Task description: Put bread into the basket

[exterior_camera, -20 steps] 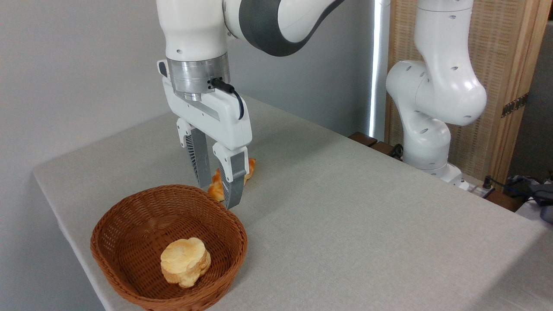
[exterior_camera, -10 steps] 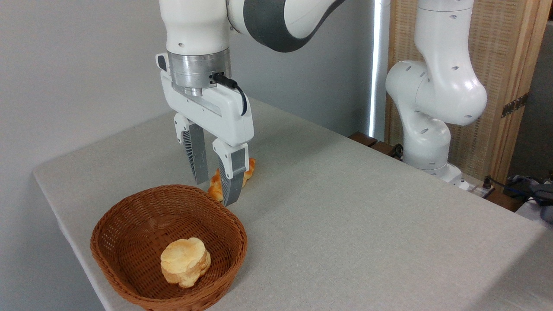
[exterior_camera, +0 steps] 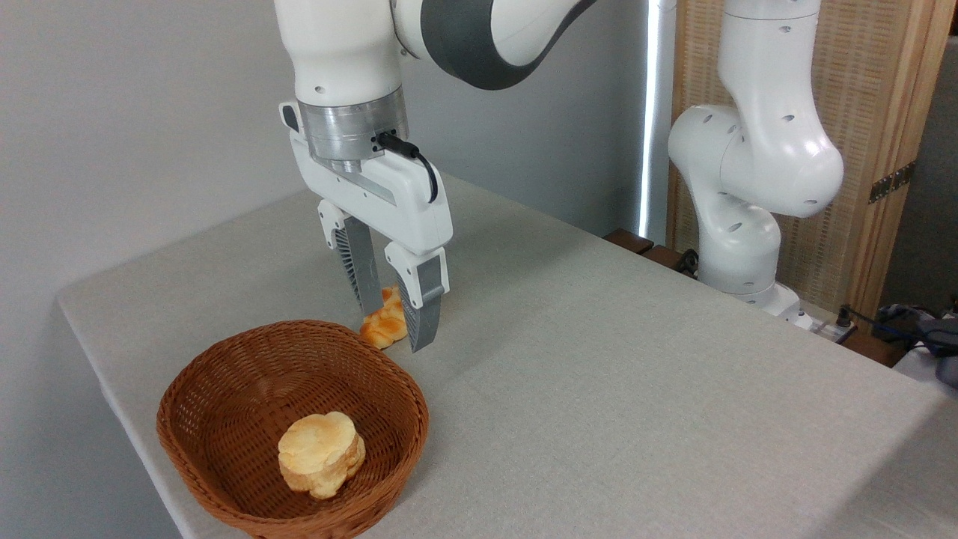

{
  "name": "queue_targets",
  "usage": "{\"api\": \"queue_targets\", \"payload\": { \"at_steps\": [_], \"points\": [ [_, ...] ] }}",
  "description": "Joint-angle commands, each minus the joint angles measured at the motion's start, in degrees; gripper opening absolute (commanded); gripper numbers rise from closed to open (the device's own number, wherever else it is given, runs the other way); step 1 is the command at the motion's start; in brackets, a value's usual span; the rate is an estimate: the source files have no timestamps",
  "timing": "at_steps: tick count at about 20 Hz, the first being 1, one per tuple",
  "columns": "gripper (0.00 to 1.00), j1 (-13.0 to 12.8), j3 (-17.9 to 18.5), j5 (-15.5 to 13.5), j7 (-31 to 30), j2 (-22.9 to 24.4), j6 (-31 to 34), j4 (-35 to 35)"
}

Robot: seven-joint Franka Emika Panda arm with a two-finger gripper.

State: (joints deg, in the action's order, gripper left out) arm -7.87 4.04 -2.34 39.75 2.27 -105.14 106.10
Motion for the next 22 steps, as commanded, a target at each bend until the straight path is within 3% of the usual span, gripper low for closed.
{"api": "queue_targets", "payload": {
  "at_steps": [1,10,14,18,22],
  "points": [
    [1.0,-0.13,-0.27,-0.74,-0.72,0.19,1.6,-0.46],
    [1.0,-0.92,-0.61,-1.09,-2.2,-0.17,1.6,0.59],
    [1.0,-5.04,-0.97,-1.44,-8.88,-0.69,0.72,0.86],
    [1.0,-11.28,-0.97,-1.44,-17.4,-0.87,0.72,1.64],
    [1.0,-14.98,-0.97,-1.44,-19.97,-1.39,0.72,3.49]
  ]
}}
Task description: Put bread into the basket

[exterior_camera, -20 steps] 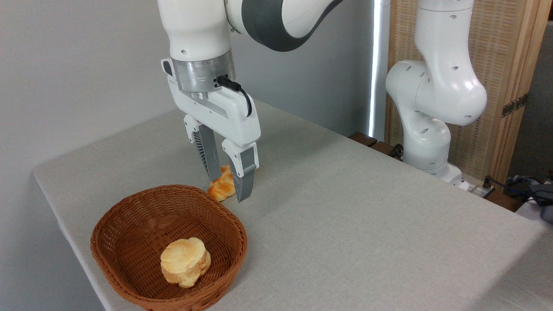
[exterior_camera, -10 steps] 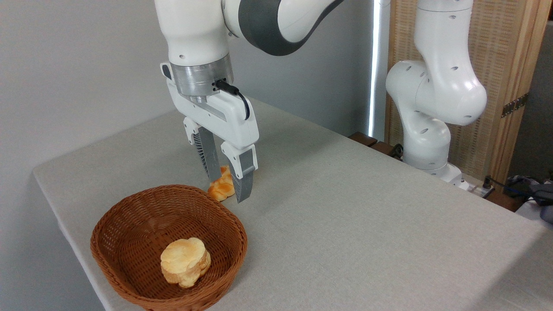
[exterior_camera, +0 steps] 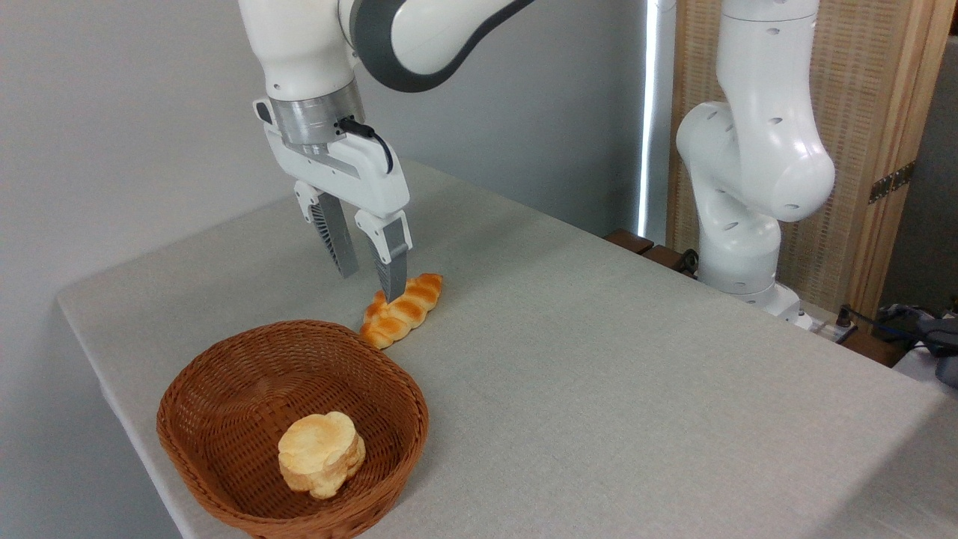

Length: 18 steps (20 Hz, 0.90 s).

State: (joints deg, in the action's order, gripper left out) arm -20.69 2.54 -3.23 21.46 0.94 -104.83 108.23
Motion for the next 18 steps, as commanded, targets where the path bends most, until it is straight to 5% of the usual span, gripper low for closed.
{"api": "queue_targets", "payload": {
  "at_steps": [1,18],
  "points": [
    [1.0,-2.86,0.54,-0.55,-1.77,-0.41,0.41,1.63],
    [1.0,-4.09,0.19,-0.55,-3.88,-8.05,-7.05,2.6]
  ]
}}
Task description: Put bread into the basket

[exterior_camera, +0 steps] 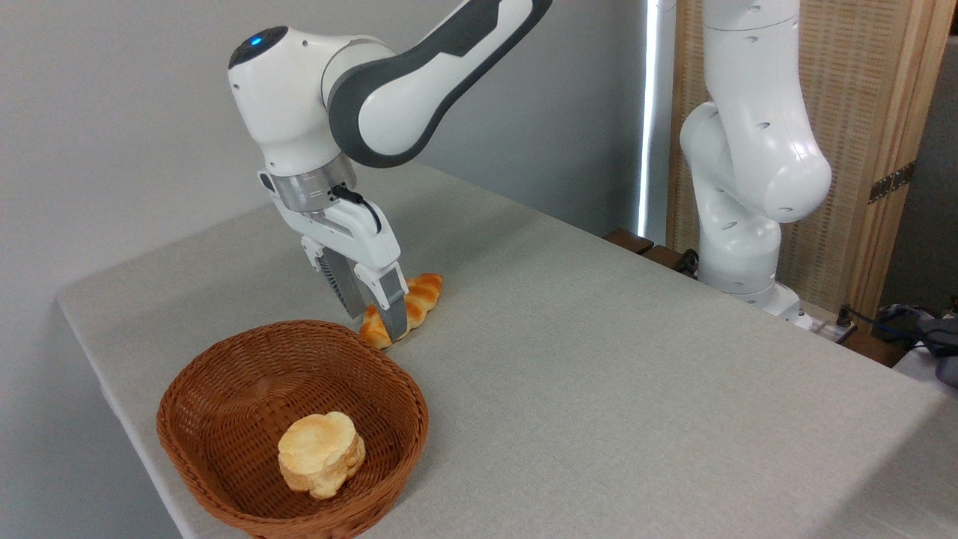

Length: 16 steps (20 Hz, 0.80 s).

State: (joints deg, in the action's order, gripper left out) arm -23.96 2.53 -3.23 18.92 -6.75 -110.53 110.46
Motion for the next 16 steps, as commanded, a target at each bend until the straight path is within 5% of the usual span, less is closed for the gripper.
{"api": "queue_targets", "payload": {
  "at_steps": [1,16],
  "points": [
    [1.0,-0.92,0.19,-0.55,-1.34,-0.46,-1.36,0.37],
    [1.0,-1.97,0.19,-0.46,-1.16,-0.9,0.4,0.37]
  ]
}}
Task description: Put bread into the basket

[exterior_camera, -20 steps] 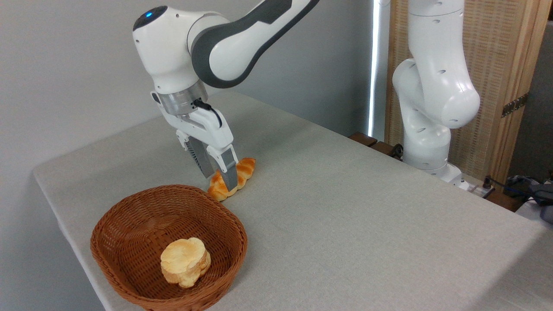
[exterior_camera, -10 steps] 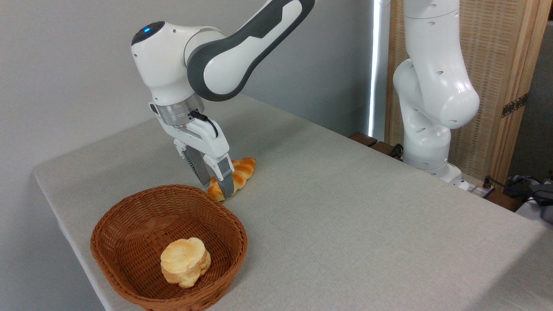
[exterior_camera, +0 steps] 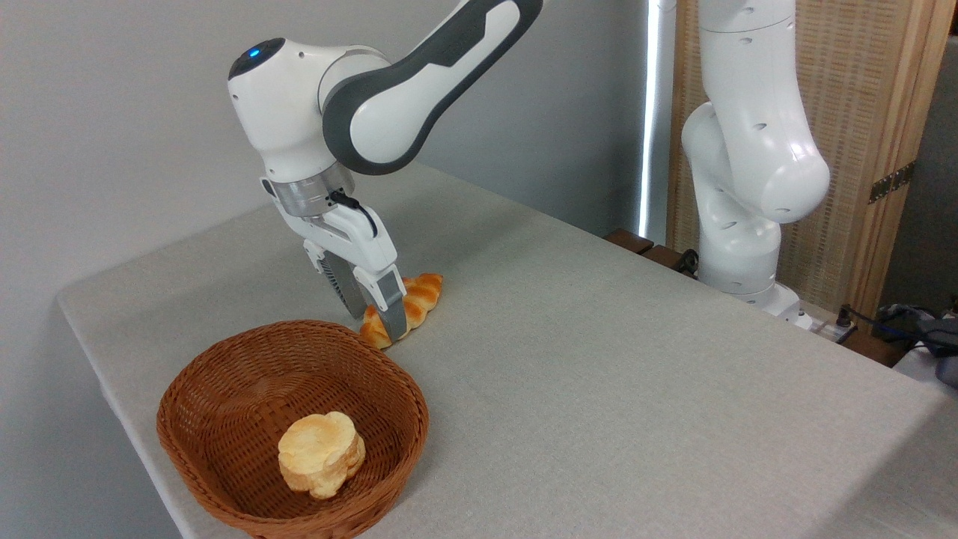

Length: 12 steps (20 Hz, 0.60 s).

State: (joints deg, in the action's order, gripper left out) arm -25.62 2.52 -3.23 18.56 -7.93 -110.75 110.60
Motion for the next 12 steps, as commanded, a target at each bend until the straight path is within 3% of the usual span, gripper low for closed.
{"api": "queue_targets", "payload": {
  "at_steps": [1,4,6,12],
  "points": [
    [0.98,-0.39,0.2,-0.2,-0.81,0.37,0.63,0.32],
    [0.62,-0.39,0.2,0.07,-0.28,0.38,0.63,0.67],
    [0.53,-0.31,0.2,0.24,0.07,0.38,1.33,0.67],
    [0.52,-0.31,0.2,0.24,0.07,0.38,1.42,0.67]
  ]
}}
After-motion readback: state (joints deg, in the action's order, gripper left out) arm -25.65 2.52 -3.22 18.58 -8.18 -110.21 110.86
